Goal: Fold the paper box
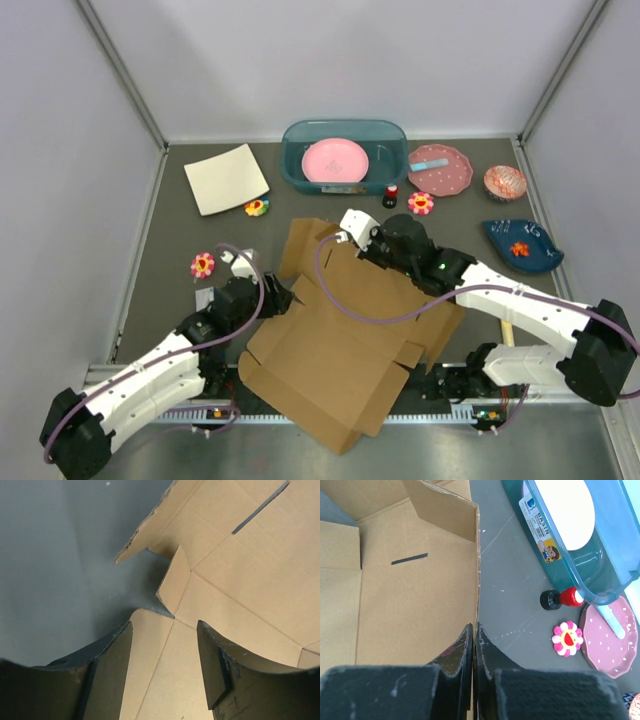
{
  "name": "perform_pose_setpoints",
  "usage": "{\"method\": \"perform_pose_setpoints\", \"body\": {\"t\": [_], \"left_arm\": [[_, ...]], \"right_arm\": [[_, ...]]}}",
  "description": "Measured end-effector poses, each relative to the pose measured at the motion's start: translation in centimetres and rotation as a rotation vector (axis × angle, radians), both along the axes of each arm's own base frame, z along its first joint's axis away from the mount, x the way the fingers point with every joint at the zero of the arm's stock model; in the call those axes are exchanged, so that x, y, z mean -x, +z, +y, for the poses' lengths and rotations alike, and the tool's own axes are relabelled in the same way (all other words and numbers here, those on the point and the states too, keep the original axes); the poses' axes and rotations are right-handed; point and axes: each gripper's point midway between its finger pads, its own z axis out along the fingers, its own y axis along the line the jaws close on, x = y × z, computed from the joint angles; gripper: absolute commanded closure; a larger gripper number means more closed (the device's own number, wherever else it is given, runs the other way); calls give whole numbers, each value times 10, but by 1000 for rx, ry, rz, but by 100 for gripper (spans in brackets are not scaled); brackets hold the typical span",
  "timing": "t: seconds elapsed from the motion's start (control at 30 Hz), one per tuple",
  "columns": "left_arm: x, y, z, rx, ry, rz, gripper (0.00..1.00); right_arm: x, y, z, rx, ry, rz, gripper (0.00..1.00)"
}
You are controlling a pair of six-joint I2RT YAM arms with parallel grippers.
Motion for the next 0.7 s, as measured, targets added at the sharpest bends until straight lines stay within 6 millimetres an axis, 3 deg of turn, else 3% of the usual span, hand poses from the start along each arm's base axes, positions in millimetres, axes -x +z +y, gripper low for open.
{"method": "perform_pose_setpoints", "body": {"t": [0.43,0.7], "left_arm": [[3,-25,-4,32,12,53,38],[-7,-33,-10,11,11,46,54]], "right_arm": [[1,-6,4,15,0,4,100],[1,-7,5,20,-2,3,100]]}}
